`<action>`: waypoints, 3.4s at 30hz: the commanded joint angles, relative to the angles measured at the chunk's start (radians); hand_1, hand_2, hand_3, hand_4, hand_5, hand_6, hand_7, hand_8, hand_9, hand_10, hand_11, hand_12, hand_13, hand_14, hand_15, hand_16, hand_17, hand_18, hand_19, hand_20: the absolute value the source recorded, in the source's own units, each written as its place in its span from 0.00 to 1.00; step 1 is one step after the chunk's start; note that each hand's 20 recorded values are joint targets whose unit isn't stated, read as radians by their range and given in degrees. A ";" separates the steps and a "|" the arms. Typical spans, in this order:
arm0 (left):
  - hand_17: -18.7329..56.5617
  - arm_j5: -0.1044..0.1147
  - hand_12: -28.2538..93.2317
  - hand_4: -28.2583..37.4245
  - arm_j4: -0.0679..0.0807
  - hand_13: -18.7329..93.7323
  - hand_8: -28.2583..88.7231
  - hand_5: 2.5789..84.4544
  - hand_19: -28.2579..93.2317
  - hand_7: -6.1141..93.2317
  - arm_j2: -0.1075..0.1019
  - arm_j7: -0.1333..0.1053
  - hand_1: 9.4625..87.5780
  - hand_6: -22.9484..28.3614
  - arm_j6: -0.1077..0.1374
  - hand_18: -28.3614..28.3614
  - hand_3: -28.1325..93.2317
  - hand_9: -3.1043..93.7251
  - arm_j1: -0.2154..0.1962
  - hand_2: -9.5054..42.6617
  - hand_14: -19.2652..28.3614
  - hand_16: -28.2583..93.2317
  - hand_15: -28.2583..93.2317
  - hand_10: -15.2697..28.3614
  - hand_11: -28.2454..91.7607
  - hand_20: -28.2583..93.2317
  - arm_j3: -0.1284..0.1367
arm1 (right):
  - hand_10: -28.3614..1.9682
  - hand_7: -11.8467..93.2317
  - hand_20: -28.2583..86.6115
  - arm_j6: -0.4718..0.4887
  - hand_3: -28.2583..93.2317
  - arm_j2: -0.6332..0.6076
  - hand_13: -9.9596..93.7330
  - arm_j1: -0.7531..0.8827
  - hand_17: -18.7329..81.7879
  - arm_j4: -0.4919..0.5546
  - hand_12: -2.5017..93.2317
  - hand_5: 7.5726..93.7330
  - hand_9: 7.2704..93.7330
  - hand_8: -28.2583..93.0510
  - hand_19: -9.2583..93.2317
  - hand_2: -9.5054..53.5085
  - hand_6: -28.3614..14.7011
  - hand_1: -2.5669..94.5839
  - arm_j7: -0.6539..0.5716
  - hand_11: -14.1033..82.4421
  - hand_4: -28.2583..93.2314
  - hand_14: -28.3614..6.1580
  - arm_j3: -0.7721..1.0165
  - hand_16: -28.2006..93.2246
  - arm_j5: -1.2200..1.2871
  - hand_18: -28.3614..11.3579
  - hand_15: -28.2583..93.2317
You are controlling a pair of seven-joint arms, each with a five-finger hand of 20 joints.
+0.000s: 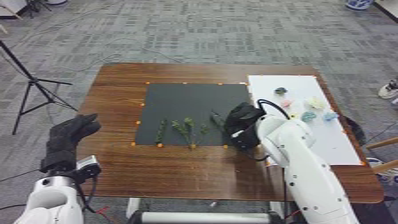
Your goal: Arrange flowers
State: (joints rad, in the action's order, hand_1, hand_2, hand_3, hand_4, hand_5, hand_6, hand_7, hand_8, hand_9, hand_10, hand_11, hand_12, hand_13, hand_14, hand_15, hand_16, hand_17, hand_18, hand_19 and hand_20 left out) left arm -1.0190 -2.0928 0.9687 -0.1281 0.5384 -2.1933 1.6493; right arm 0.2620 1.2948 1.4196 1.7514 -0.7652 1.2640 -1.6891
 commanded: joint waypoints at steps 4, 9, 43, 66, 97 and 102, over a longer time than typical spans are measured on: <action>0.34 -0.003 0.35 0.08 -0.008 0.56 0.17 0.67 0.35 0.24 0.005 0.013 0.24 0.53 -0.009 0.74 0.79 0.62 -0.003 0.42 0.81 0.21 0.48 0.70 0.46 0.38 0.001 | 0.43 0.35 0.61 -0.021 0.73 -0.007 1.00 -0.001 0.95 0.014 0.23 0.63 0.94 0.40 0.97 0.00 0.44 0.53 -0.005 0.33 0.18 0.82 0.016 0.41 0.060 0.63 0.73; 0.34 -0.005 0.35 0.08 -0.009 0.56 0.17 0.67 0.35 0.24 0.006 0.015 0.24 0.53 -0.008 0.75 0.79 0.62 -0.005 0.42 0.81 0.21 0.49 0.70 0.46 0.39 0.000 | 0.41 0.35 0.61 -0.041 0.75 -0.018 1.00 0.008 0.95 0.044 0.22 0.63 0.93 0.34 0.97 0.00 0.43 0.49 0.021 0.34 0.18 0.81 0.045 0.41 0.105 0.63 0.73; 0.34 -0.002 0.36 0.08 -0.003 0.57 0.17 0.67 0.35 0.24 0.010 0.015 0.24 0.53 -0.031 0.75 0.79 0.62 0.002 0.41 0.82 0.21 0.51 0.70 0.46 0.39 -0.007 | 0.37 0.49 0.72 0.114 0.76 -0.090 1.00 0.233 0.86 0.131 0.20 0.63 0.80 0.18 1.00 0.25 0.50 0.23 0.257 0.28 0.18 0.70 0.135 0.46 -0.007 0.35 0.70; 0.34 0.000 0.36 0.08 -0.005 0.57 0.18 0.67 0.35 0.23 0.015 0.013 0.24 0.54 -0.026 0.75 0.79 0.62 -0.002 0.41 0.82 0.21 0.51 0.70 0.46 0.38 -0.005 | 0.35 0.46 0.72 0.035 0.75 -0.107 1.00 0.203 0.85 0.169 0.20 0.64 0.80 0.19 1.00 0.27 0.49 0.23 0.312 0.28 0.17 0.69 0.078 0.49 -0.047 0.34 0.68; 0.34 -0.001 0.35 0.09 0.001 0.55 0.18 0.66 0.35 0.22 0.017 0.015 0.24 0.55 -0.034 0.75 0.78 0.60 0.012 0.41 0.81 0.20 0.51 0.68 0.47 0.38 -0.021 | 0.47 0.35 0.75 0.197 0.78 -0.137 1.00 0.112 0.82 0.054 0.16 0.56 0.68 0.19 1.00 0.34 0.54 0.22 0.902 0.24 0.13 0.67 -0.007 0.49 -0.560 0.29 0.68; 0.34 -0.002 0.35 0.10 0.003 0.55 0.18 0.66 0.35 0.22 0.016 0.018 0.24 0.55 -0.037 0.74 0.78 0.60 0.016 0.40 0.80 0.20 0.51 0.68 0.48 0.38 -0.022 | 0.47 0.35 0.75 0.187 0.78 -0.136 1.00 0.117 0.82 0.040 0.15 0.55 0.68 0.19 1.00 0.34 0.54 0.22 0.889 0.23 0.13 0.67 0.005 0.48 -0.596 0.29 0.69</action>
State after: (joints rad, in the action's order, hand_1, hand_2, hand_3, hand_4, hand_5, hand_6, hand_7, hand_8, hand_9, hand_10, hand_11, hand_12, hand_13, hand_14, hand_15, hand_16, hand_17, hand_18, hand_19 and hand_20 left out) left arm -1.0196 -2.0911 0.9766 -0.1157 0.5130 -2.1797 1.6309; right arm 0.4689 1.1578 1.5315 1.8088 0.1277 1.2576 -2.2432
